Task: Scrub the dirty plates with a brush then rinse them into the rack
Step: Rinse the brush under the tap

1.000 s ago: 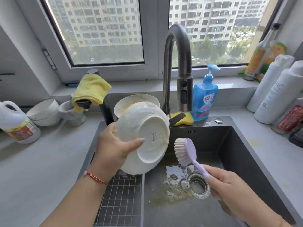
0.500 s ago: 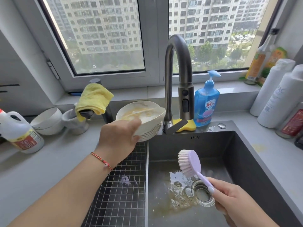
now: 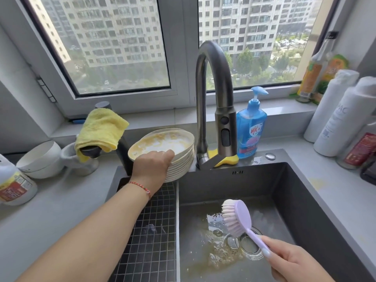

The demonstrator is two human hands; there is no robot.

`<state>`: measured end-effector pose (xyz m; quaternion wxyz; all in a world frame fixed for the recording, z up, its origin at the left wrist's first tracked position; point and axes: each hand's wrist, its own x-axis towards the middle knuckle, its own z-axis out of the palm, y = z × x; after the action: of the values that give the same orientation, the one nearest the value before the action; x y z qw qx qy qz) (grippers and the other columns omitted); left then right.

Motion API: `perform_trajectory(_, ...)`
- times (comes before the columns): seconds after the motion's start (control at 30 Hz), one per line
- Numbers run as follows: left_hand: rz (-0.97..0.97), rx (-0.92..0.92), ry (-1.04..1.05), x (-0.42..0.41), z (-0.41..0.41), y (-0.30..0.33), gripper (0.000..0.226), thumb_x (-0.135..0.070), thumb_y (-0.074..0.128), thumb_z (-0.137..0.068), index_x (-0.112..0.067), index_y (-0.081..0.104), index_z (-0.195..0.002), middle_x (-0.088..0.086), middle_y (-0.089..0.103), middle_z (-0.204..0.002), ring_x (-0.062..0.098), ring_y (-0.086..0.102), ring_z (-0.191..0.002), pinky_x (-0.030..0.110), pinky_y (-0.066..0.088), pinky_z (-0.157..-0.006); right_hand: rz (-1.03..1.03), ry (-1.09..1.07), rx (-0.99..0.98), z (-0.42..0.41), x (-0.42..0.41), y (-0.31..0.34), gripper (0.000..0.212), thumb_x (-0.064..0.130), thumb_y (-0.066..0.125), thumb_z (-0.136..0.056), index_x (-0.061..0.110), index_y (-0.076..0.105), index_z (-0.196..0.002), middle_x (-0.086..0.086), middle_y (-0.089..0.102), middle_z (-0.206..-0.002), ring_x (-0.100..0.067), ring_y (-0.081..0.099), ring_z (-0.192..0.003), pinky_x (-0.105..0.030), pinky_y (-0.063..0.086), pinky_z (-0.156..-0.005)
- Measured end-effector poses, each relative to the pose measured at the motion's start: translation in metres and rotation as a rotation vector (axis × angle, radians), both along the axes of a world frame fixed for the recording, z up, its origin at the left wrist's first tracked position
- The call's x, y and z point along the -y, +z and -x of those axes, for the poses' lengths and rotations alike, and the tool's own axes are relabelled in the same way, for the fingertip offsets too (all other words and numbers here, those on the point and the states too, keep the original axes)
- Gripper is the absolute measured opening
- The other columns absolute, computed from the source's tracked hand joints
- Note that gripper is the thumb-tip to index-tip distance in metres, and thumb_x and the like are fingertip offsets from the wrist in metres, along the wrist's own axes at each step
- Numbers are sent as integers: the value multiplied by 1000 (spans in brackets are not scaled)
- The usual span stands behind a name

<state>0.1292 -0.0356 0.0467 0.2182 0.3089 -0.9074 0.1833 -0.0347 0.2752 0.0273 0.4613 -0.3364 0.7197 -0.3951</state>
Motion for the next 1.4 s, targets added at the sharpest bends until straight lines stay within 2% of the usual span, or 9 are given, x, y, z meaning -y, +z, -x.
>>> perform_trajectory(0.4, -111, -6, -34, 13, 7, -29, 34, -3, 88, -65, -11, 55, -63, 2, 48, -46, 25, 44, -36, 20, 19, -46, -23, -49, 86, 8, 6, -5, 39, 14, 51, -96, 47, 71, -100, -3, 38, -52, -11, 36, -49, -13, 30, -50)
perform_trajectory(0.6, -192, -42, -46, 18, 10, -38, 20, 0, 81, -70, -10, 64, -67, 4, 63, -56, 28, 57, -45, 24, 36, -45, -42, -128, 325, 6, 10, -10, 34, 12, 54, -94, 39, 75, -98, -9, 37, -54, -14, 31, -47, -17, 27, -44)
perform_trajectory(0.67, -185, -68, -25, 17, 11, -41, 14, -9, 70, -83, -10, 65, -70, 5, 65, -60, 29, 58, -53, 28, 42, -53, -33, -182, 476, 4, 13, -11, 21, 14, 62, -90, 24, 75, -102, -10, 35, -54, -14, 26, -41, -18, 24, -39)
perform_trajectory(0.8, -139, -180, 47, 3, 27, -35, 22, -20, 53, -94, -6, 67, -104, 15, 69, -106, 38, 60, -104, 50, 48, -92, -31, -191, 737, 3, 13, -16, 39, 17, 66, -74, -1, 61, -109, -13, 39, -55, -11, 28, -31, -17, 27, -33)
perform_trajectory(0.87, -169, -253, -100, -8, 49, -26, 28, -22, 48, -91, -4, 67, -101, 14, 69, -98, 37, 62, -96, 44, 53, -80, -14, -209, 815, 3, 13, -15, 32, 13, 68, -80, -5, 64, -106, -17, 42, -57, -15, 33, -30, -21, 33, -34)
perform_trajectory(0.97, -352, -234, -200, -29, 89, -9, 10, -10, 58, -91, -2, 63, -93, 11, 62, -83, 33, 63, -78, 31, 48, -62, -28, -236, 824, 3, 16, -17, 35, 20, 58, -77, -2, 70, -102, -16, 45, -59, -18, 35, -32, -22, 32, -37)
perform_trajectory(1.1, -807, -144, -41, -18, 130, -30, 27, -24, 50, -98, -10, 62, -118, 11, 65, -114, 33, 59, -106, 41, 50, -92, 3, -263, 878, 1, 20, -18, 40, 18, 57, -76, -3, 67, -108, -15, 42, -58, -18, 35, -32, -21, 30, -36)
perform_trajectory(1.23, -803, -70, 9, 14, 155, -67, 26, -40, 44, -92, -20, 60, -88, -4, 61, -77, 23, 60, -77, 25, 38, -57, 49, -269, 935, -3, 24, -17, 37, 15, 56, -76, -5, 69, -104, -14, 40, -56, -17, 34, -31, -18, 31, -33)
perform_trajectory(1.4, -879, -47, 133, 42, 167, -102, 31, -48, 42, -80, -20, 54, -83, -6, 57, -74, 16, 50, -64, 24, 36, -59, 59, -284, 1003, -4, 27, -17, 32, 13, 56, -77, -4, 70, -100, -13, 40, -54, -16, 34, -30, -17, 31, -33)
